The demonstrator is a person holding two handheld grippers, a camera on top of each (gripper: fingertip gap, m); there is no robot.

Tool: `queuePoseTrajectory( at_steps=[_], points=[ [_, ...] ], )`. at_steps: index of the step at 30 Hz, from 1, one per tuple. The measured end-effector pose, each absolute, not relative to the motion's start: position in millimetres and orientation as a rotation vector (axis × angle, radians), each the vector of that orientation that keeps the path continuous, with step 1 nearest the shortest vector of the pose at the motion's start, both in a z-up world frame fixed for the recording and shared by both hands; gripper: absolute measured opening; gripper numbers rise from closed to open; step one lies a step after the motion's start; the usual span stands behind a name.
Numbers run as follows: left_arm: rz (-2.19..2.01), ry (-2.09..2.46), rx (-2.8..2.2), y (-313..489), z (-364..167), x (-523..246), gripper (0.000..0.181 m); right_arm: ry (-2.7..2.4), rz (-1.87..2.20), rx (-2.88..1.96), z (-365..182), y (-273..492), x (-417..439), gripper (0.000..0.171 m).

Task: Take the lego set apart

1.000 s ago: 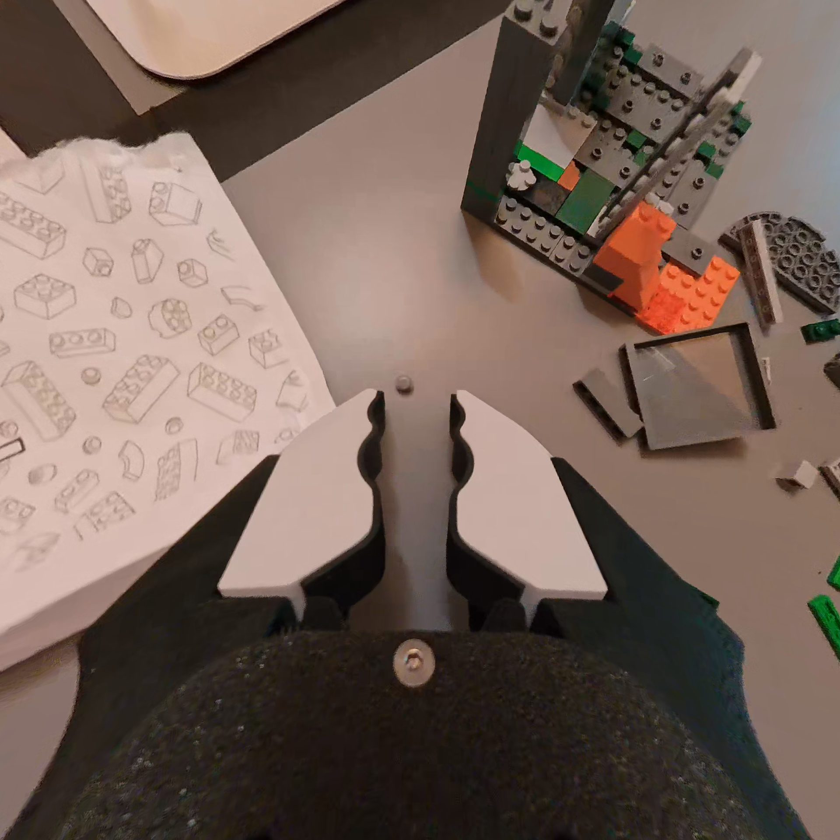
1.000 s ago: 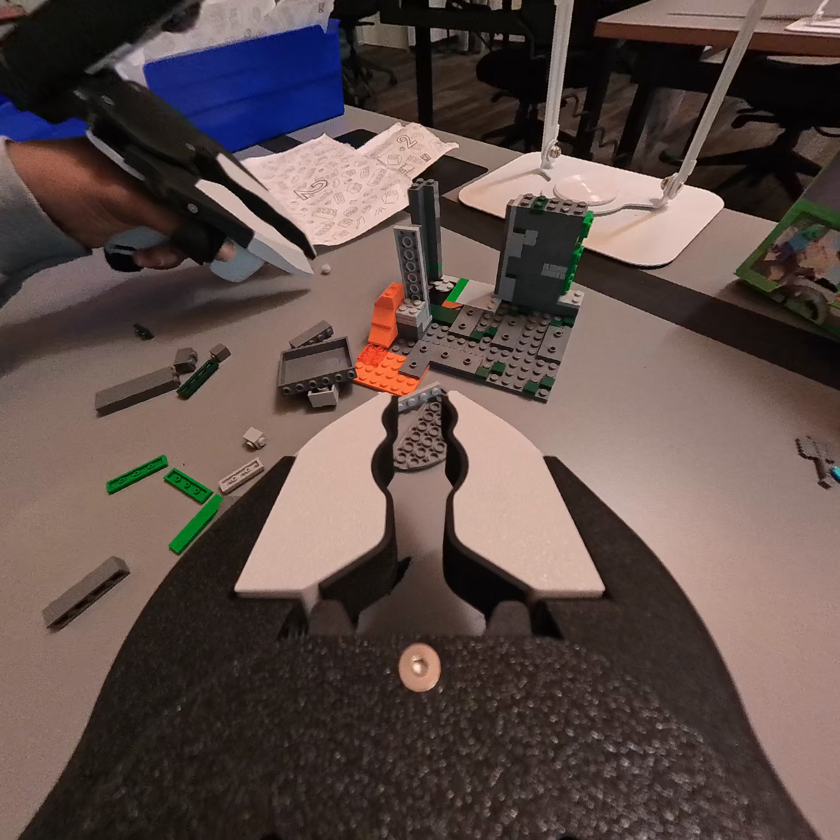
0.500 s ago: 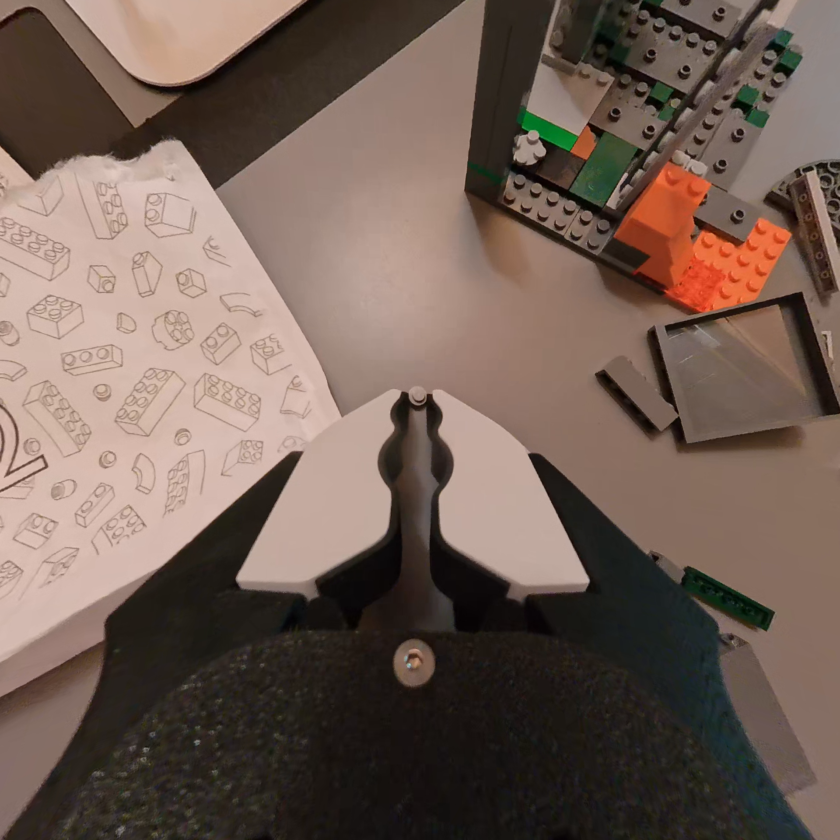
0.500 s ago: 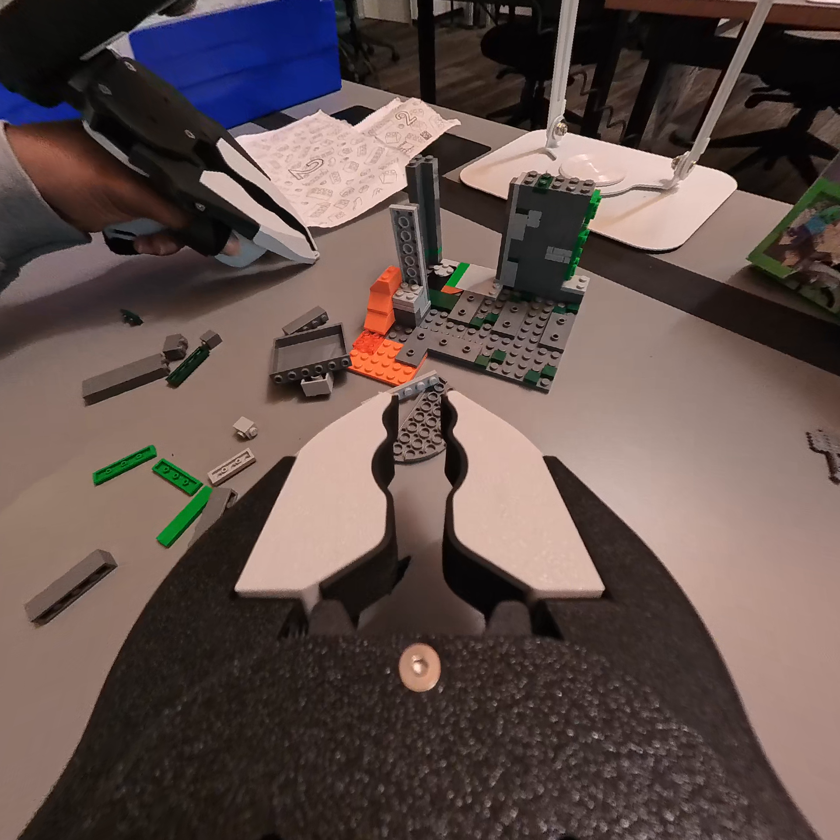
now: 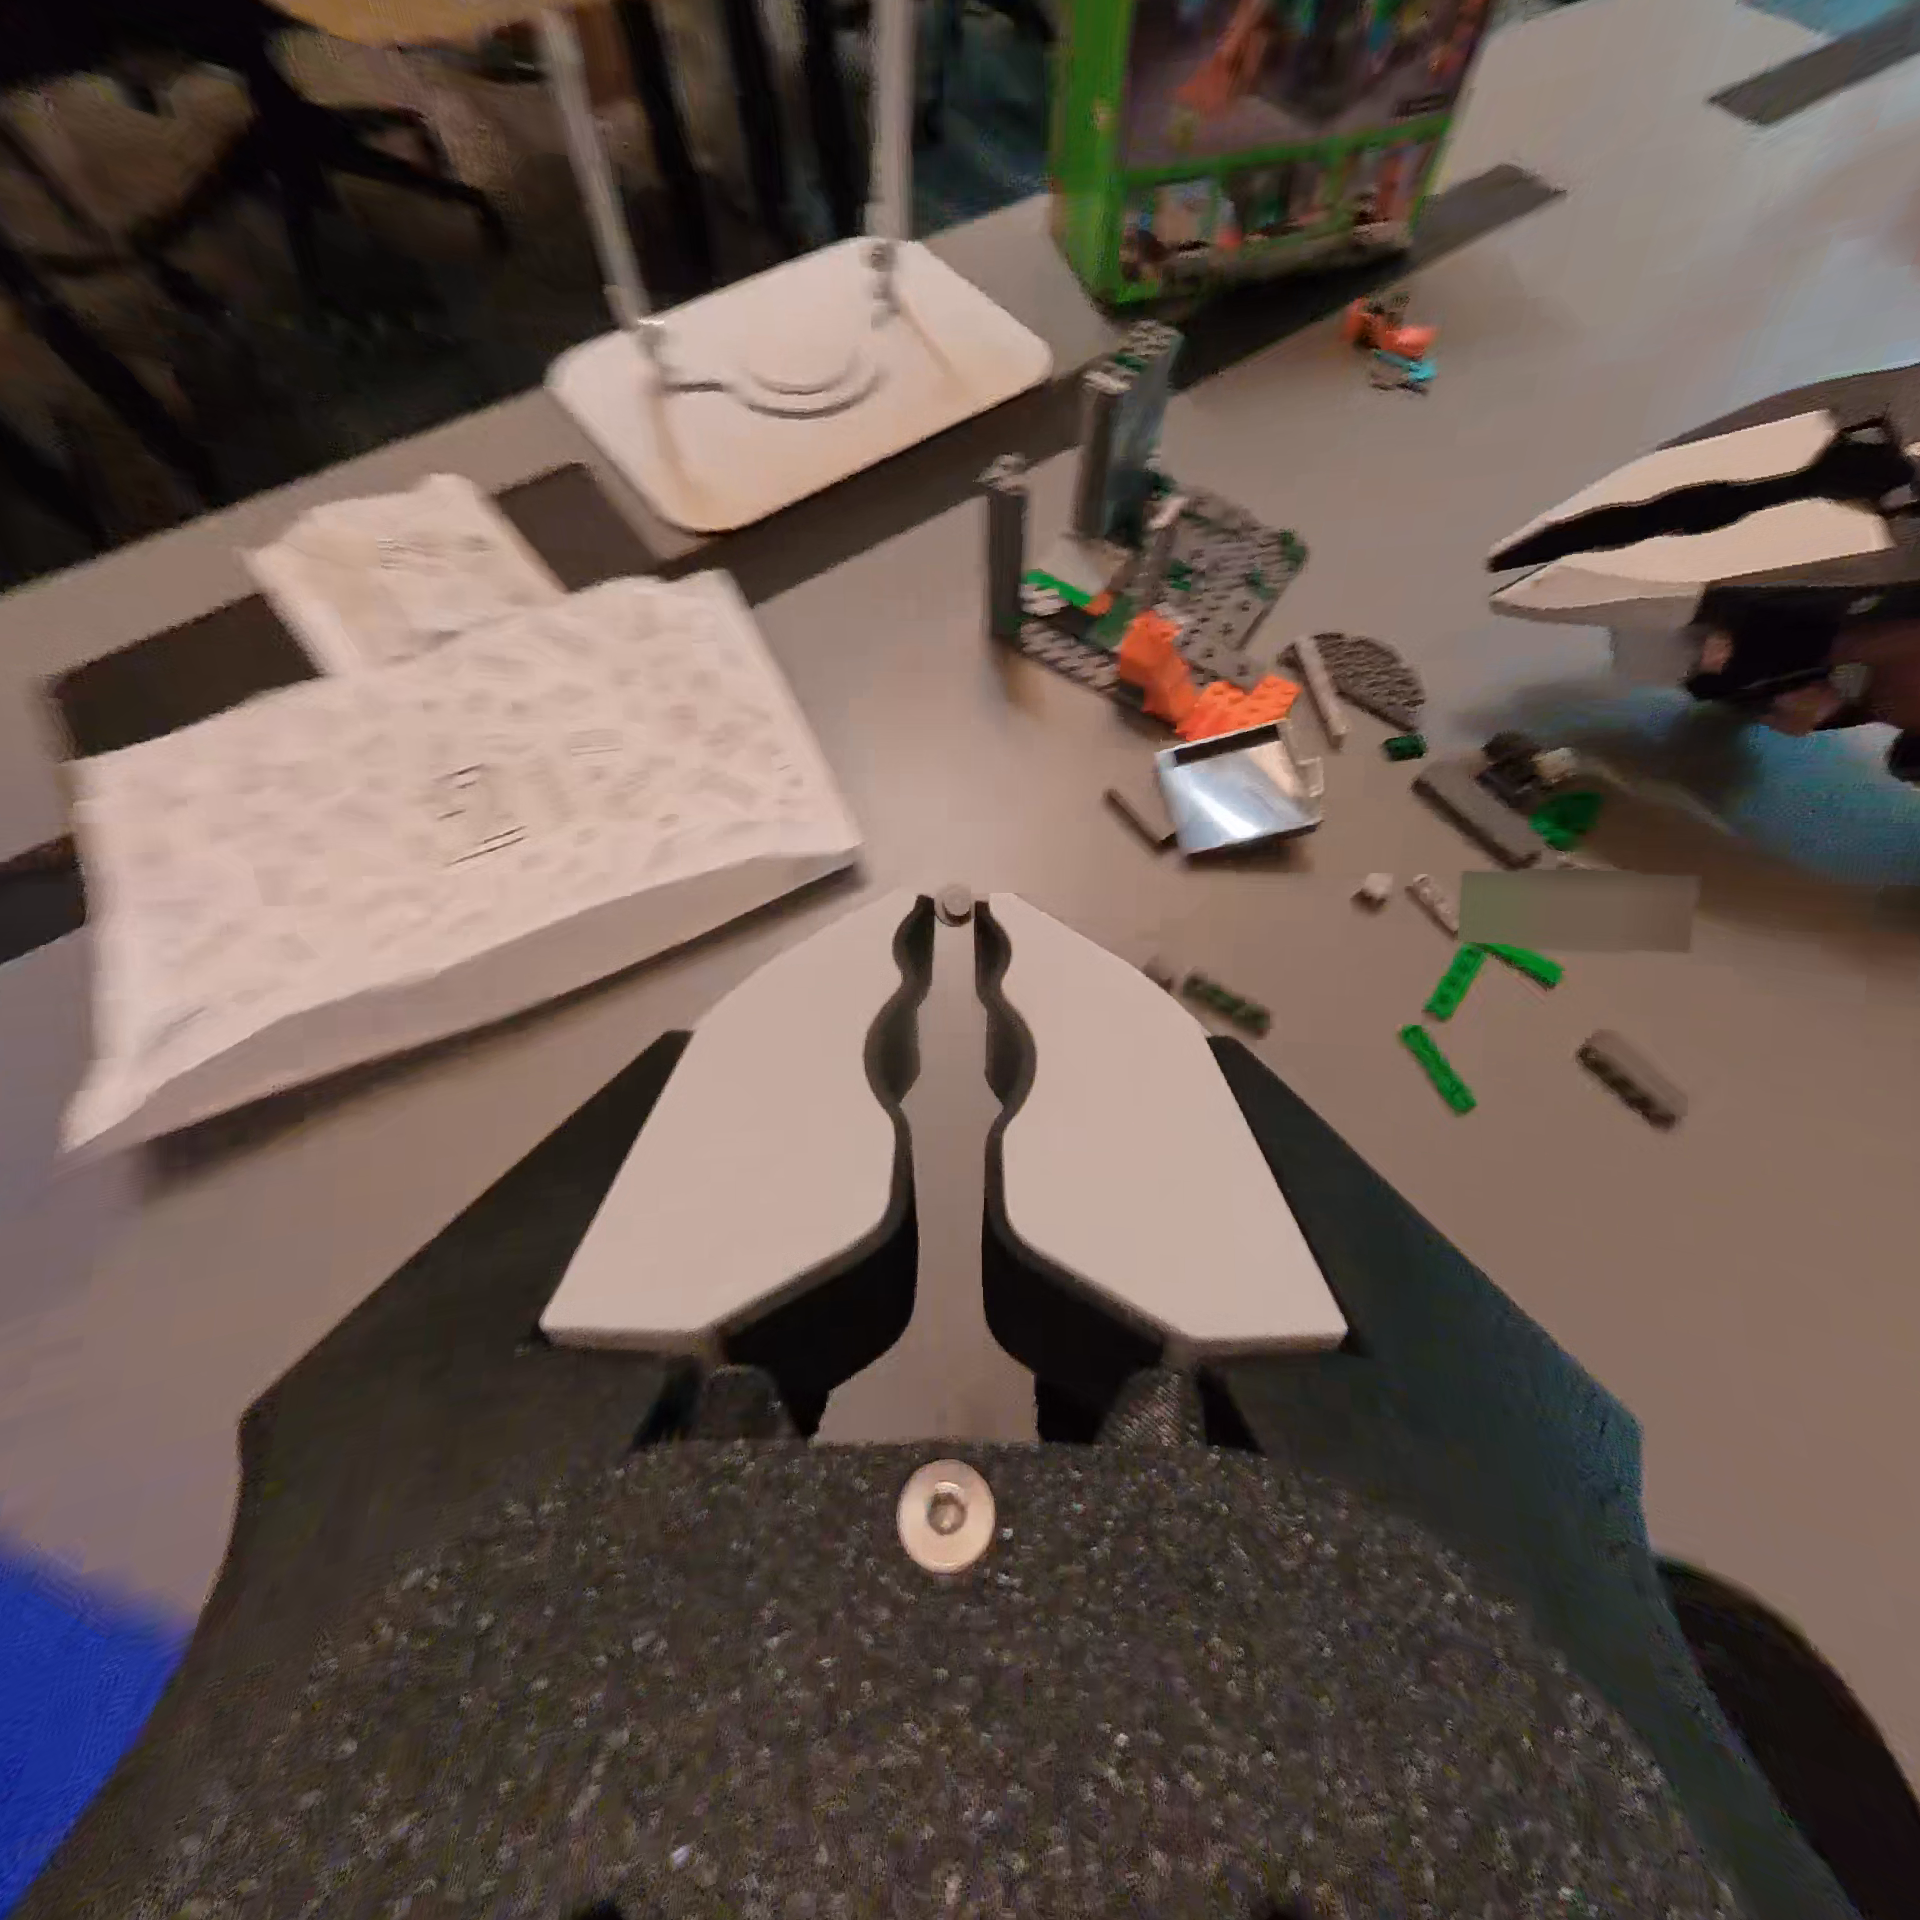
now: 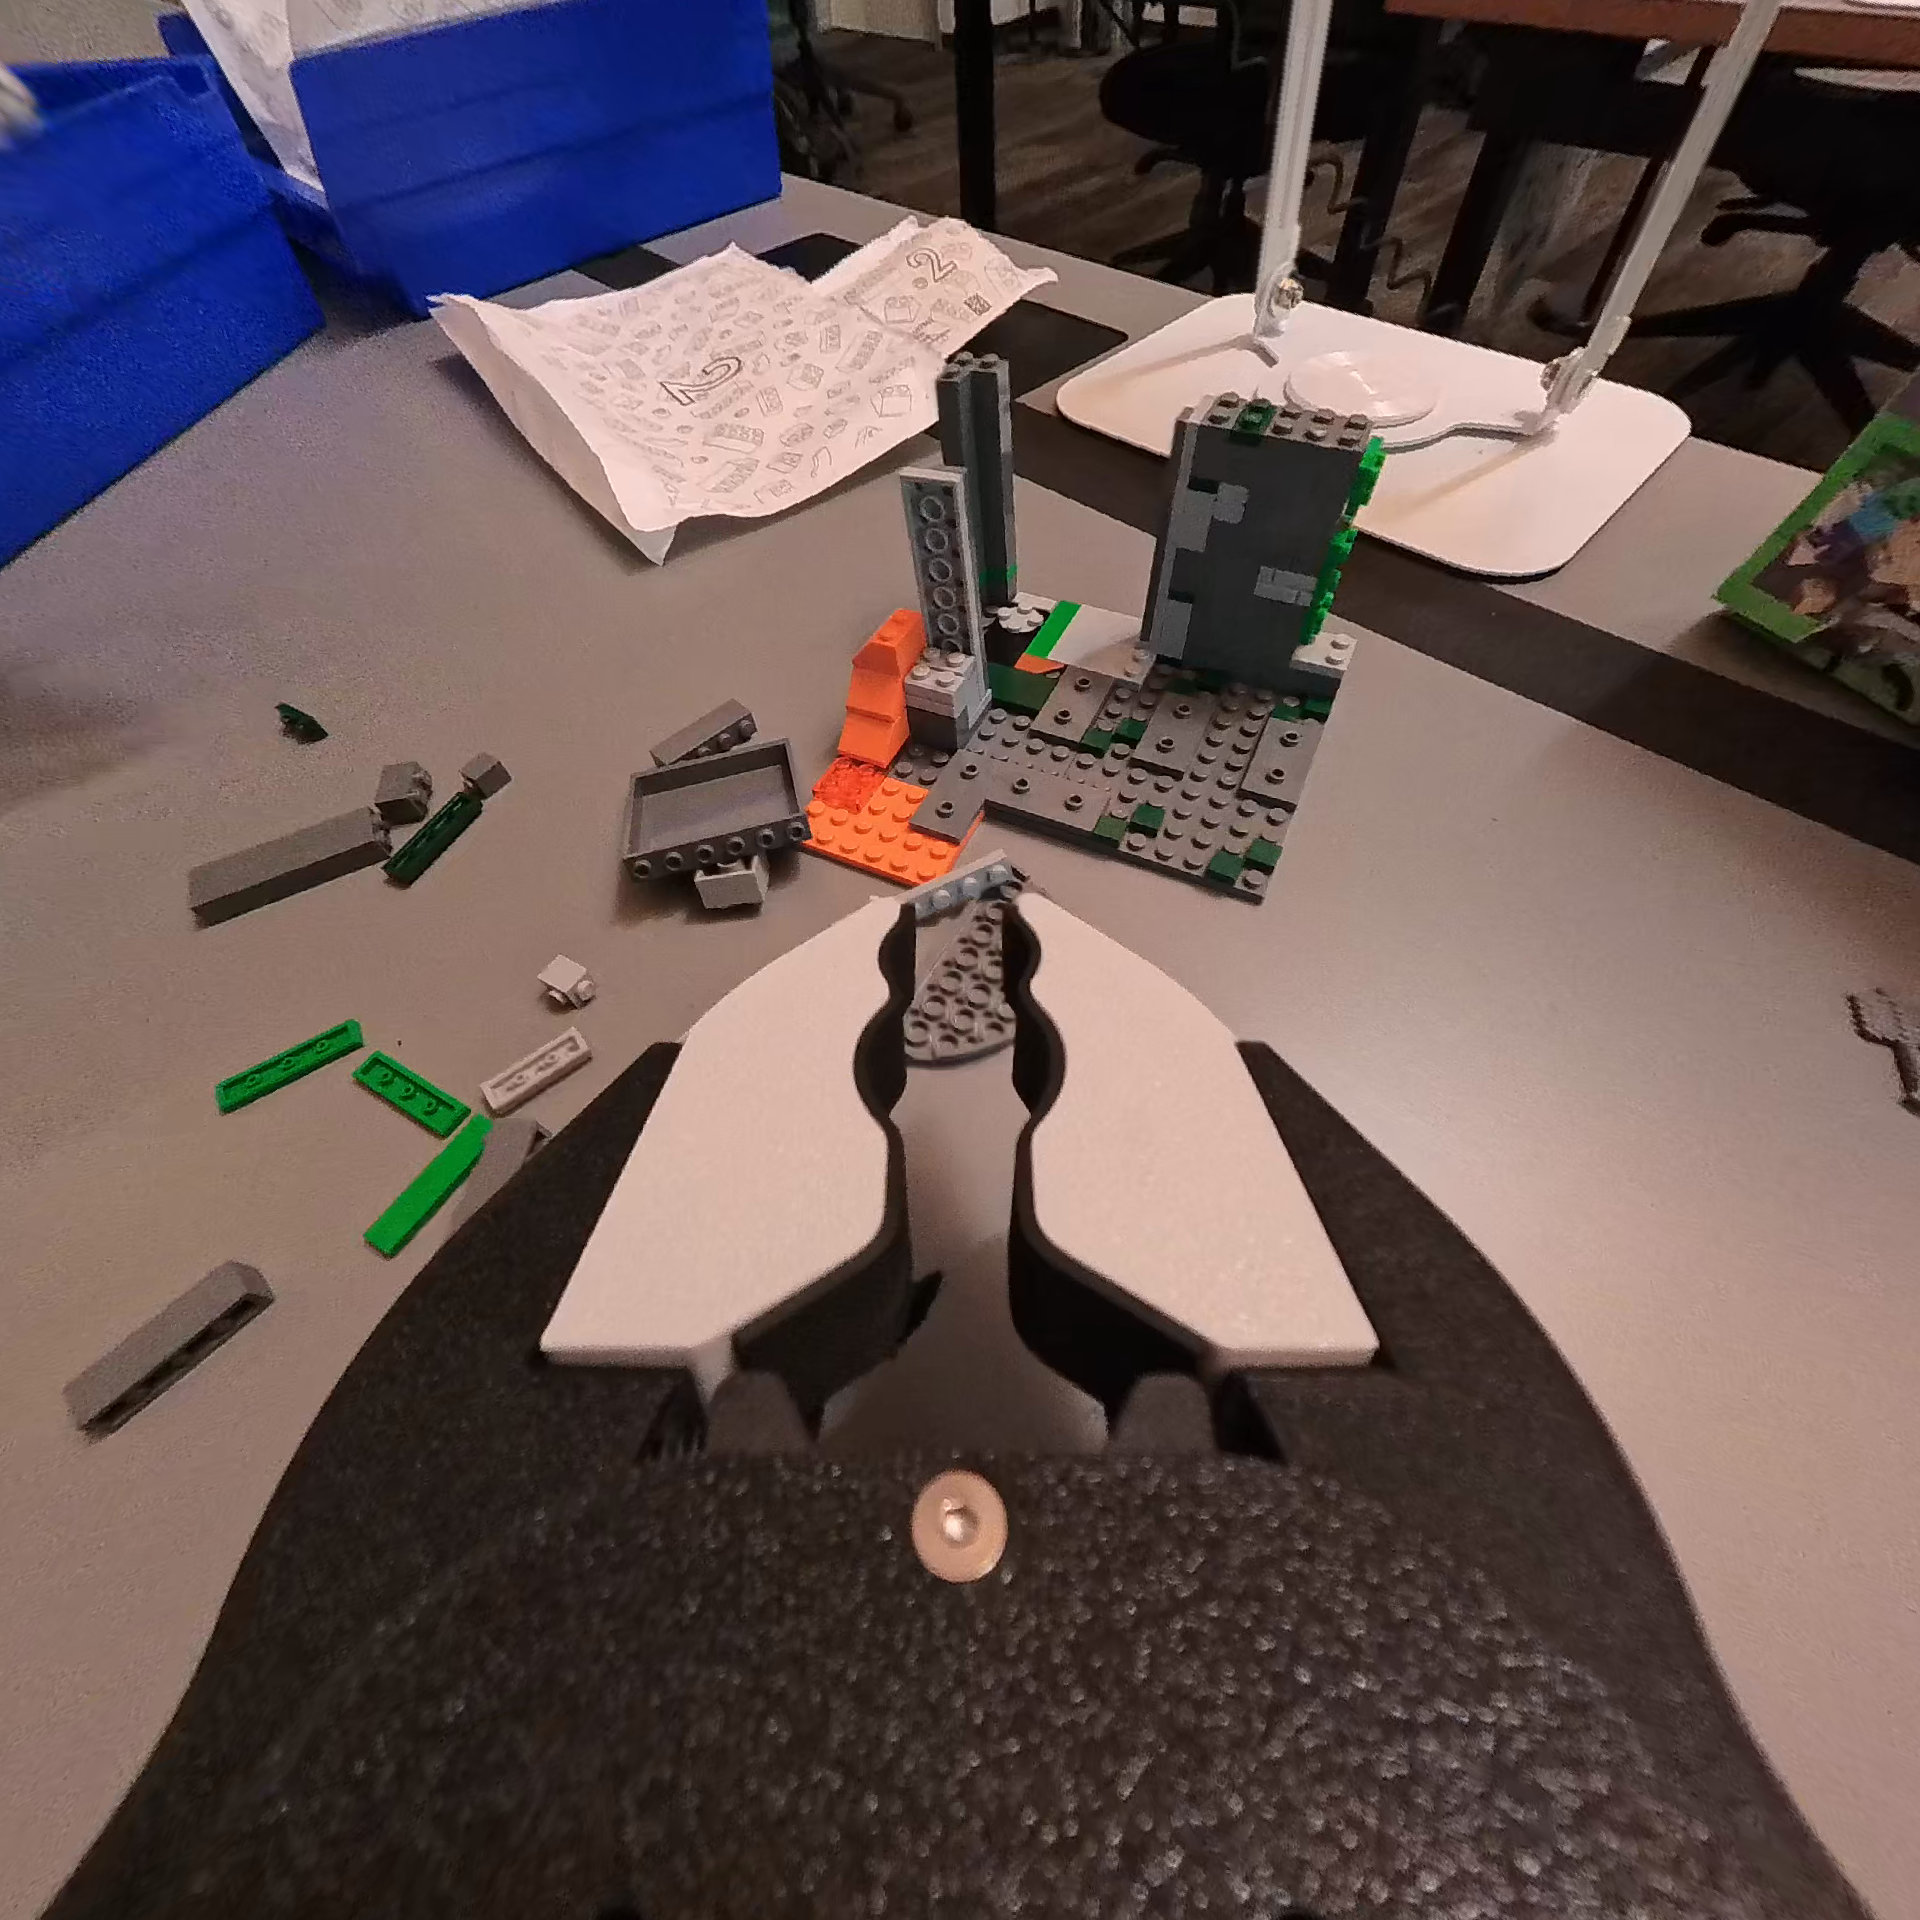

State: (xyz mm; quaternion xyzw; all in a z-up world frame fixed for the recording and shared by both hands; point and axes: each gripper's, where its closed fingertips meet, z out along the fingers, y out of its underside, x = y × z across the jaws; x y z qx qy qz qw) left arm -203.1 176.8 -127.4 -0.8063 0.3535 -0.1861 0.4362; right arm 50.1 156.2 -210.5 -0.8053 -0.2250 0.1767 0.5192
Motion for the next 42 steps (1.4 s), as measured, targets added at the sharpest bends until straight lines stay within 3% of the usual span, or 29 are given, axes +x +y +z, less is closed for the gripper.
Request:
queuePoseTrajectory(
  at_steps=[4,10,15,21,25,30,37,42],
  points=[
    [-0.198,0.684,-2.108,161.6,-110.5,-312.9,0.007,-0.586,0.398,-1.92,-210.3,153.9,42.3,0.015],
    [-0.013,0.377,-2.388,133.8,-166.9,-452.9,0.008,-0.643,0.326,-1.907,-210.8,151.1,35.2,0.01],
    [-0.005,0.318,-2.459,120.3,-204.8,-475.3,0.02,-0.626,0.244,-1.954,-216.1,153.0,47.3,0.01],
    [0.091,0.324,-2.368,124.3,-188.3,-472.5,0.039,-0.587,0.233,-1.988,-215.7,152.2,62.5,0.015],
    [0.101,0.417,-2.16,124.8,-141.4,-433.8,0.031,-0.579,0.252,-1.99,-210.8,151.8,67.4,0.019],
    [-0.325,0.74,-1.911,100.2,-105.2,-292.6,0.027,-0.57,0.301,-1.962,-206.9,150.6,61.7,0.021],
    [-0.612,1.152,-1.921,104.0,-174.4,-115.5,0.035,-0.576,0.256,-1.962,-210.4,151.8,62.7,0.022],
    [-0.626,1.185,-2.136,151.6,-231.3,-65.1,0.065,-0.56,0.264,-1.957,-210.7,151.9,66.7,0.022]
  ],
)
